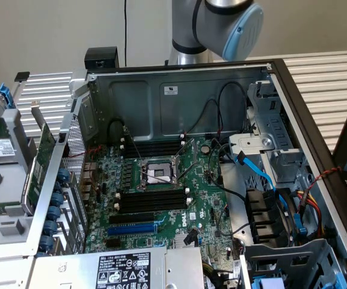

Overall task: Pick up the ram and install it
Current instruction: 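Pick up the ram and move it above insertion slot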

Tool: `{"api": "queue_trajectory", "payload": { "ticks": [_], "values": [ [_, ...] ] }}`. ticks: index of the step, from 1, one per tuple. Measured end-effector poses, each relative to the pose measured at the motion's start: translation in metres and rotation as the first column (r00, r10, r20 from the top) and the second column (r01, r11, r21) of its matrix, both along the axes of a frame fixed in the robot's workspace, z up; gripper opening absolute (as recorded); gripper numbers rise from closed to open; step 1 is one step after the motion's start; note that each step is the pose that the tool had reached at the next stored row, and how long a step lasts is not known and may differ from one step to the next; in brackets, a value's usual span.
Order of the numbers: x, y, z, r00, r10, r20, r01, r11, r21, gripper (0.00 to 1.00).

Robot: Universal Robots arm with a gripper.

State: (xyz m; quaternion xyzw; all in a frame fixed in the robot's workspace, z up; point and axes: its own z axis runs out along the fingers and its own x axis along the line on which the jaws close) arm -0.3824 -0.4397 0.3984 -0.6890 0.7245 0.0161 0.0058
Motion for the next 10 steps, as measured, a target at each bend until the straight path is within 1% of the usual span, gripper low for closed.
{"api": "queue_trajectory", "payload": {
  "ticks": [2,4,10],
  "values": [
    [0.008,-0.0001,0.0046,1.0,0.001,-0.0005,-0.001,1.0,0.0002,0.14],
    [0.015,-0.0001,0.0072,1.0,0.002,-0.0005,-0.002,1.0,0.0006,0.14],
    [0.041,-0.0001,0.0077,1.0,0.005,-0.0008,-0.005,1.0,0.0006,0.14]
  ]
}}
